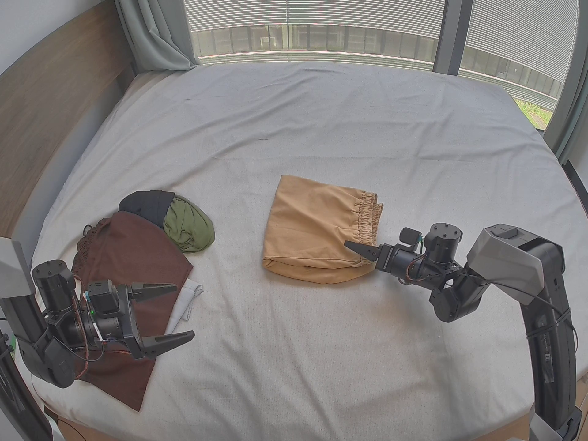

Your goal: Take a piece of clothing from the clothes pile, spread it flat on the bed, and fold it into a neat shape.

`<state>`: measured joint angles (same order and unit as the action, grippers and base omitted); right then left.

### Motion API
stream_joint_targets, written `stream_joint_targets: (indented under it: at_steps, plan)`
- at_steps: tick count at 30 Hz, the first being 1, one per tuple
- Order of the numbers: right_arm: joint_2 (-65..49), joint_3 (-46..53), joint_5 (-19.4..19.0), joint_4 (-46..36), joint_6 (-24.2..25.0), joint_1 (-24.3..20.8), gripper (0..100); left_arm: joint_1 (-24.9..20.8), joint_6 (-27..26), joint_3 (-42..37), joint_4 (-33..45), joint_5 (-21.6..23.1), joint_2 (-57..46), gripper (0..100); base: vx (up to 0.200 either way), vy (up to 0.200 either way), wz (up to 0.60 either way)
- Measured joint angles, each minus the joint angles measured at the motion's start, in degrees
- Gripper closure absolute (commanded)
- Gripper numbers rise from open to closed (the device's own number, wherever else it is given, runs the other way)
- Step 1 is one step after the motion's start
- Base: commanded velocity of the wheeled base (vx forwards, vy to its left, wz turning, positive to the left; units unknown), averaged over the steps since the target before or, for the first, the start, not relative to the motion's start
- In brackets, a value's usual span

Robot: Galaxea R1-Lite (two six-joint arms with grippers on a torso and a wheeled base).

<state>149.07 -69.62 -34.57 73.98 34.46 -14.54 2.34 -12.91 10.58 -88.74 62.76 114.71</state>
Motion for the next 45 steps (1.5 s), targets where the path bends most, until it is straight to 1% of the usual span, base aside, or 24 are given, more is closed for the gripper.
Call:
stream_joint_targets:
  at_steps: [6, 13, 17, 23, 28, 34, 45]
  plan:
    - [-3.73, 4.55, 0.00, 0.00, -1.54, 2.54, 0, 0.00, 0.00, 0.13, 0.00, 0.00, 0.04, 0, 0.000, 0.000, 0.00]
    - [-9.55, 8.66, -0.07, 0.07, -2.47, 4.07, 0, 0.00, 0.00, 0.24, -0.02, 0.00, 0.12, 0, 0.000, 0.000, 0.00]
    - [-13.04, 9.42, -0.16, -0.28, -2.41, 3.89, 0, 0.00, 0.00, 0.27, 0.00, 0.00, 0.15, 0, 0.000, 0.000, 0.00]
    - [-15.88, 7.96, -0.16, -2.04, -1.95, 1.23, 0, 0.00, 0.00, 0.30, 0.00, 0.00, 0.15, 0, 0.000, 0.000, 0.00]
    - [-14.67, 4.83, -0.02, -3.29, -1.89, 0.52, 0, 0.00, -0.02, 0.27, -0.02, 0.00, 0.15, 0, 0.000, 0.000, 0.00]
    - [-9.95, 0.85, 0.23, -3.71, -1.87, 0.29, 0, 0.05, -0.02, 0.27, -0.02, 0.00, 0.20, 0, 0.000, 0.000, 0.00]
    - [-2.77, -3.25, 2.11, -3.56, -2.44, -0.23, 0, 0.16, -0.06, 0.30, 0.00, 0.00, 0.37, 0, 0.000, 0.000, 0.00]
